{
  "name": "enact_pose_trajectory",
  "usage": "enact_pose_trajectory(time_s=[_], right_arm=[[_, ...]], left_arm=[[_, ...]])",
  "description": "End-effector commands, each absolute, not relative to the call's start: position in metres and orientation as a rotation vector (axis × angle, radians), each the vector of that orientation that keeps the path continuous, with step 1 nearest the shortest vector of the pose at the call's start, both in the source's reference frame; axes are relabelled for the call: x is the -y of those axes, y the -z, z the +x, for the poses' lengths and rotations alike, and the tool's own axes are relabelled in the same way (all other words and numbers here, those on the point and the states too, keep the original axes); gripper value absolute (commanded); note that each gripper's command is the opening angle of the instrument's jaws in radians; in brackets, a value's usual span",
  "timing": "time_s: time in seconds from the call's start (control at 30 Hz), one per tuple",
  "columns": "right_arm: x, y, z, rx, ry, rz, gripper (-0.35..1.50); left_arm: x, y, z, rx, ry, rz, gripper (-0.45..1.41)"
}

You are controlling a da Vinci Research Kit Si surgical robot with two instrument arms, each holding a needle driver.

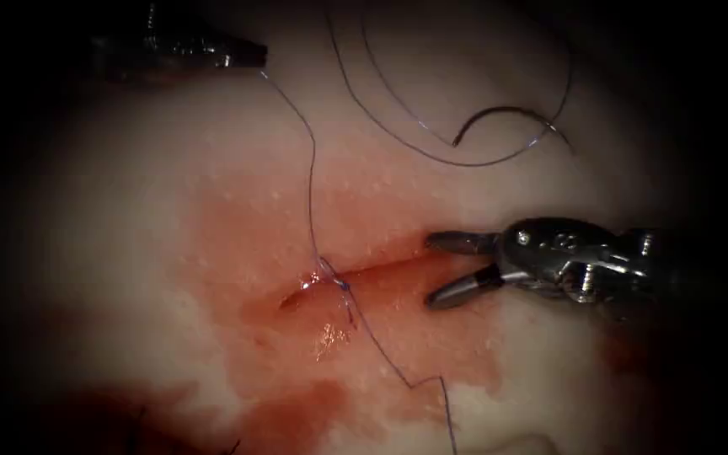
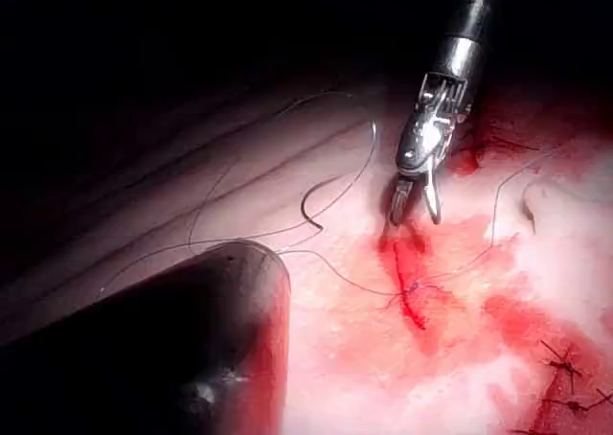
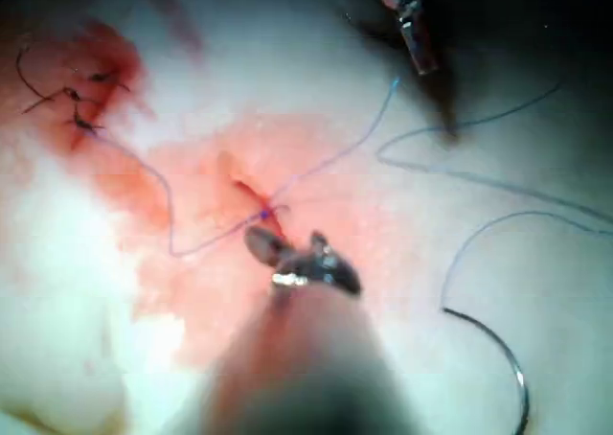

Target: Wound Closure

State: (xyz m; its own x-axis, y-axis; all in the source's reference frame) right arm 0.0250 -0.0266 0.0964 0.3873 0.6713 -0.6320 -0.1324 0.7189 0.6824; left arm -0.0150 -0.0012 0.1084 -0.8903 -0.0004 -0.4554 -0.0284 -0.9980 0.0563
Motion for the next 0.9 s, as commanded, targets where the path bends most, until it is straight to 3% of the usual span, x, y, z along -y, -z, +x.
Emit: enact_pose_trajectory(time_s=[0.03, 0.9], right_arm=[[0.0261, -0.0968, 0.0268, -1.083, -0.598, 0.618, 1.14], [0.0289, -0.0994, 0.0354, -1.123, -0.588, 0.706, 1.31]], left_arm=[[0.0009, -0.1086, -0.0155, -0.105, -3.043, -0.731, -0.45], [0.0023, -0.1021, -0.0165, -0.137, -3.058, -0.715, -0.45]])
